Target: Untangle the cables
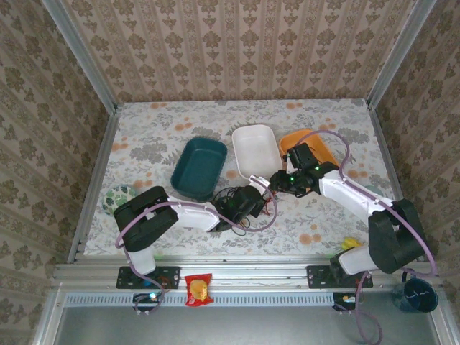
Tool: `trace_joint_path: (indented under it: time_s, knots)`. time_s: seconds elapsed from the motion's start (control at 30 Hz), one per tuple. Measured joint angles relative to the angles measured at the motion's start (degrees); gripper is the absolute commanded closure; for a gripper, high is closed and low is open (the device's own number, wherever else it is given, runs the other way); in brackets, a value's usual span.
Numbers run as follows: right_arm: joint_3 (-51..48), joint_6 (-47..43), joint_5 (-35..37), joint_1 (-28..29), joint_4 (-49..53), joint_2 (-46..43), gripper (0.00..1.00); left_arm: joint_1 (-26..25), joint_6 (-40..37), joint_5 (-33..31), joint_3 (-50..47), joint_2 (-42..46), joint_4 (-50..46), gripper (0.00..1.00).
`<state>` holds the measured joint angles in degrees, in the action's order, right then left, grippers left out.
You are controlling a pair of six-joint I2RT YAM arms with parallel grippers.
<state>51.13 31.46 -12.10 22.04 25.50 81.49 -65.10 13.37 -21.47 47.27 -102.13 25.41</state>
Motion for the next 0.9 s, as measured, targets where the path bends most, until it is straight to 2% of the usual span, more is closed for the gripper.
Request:
trace_joint_path:
  time_s: [0.5, 0.73, 0.9]
  knots:
    - [-2.4, 2.5, 2.5, 0.0, -1.4, 0.9, 0.67, 0.0, 0.0, 0.0, 0.0, 0.0, 0.0, 1.0]
    - [-2.7, 4.3, 3.8, 0.0, -2.4, 1.5, 0.92, 0.0, 0.0, 0.0, 0.0, 0.0, 0.0, 1.0]
    - [-3.3, 5.3, 7.1, -0.3, -2.6, 0.4, 0.99, 0.0, 0.0, 0.0, 0.0, 0.0, 0.0, 1.0]
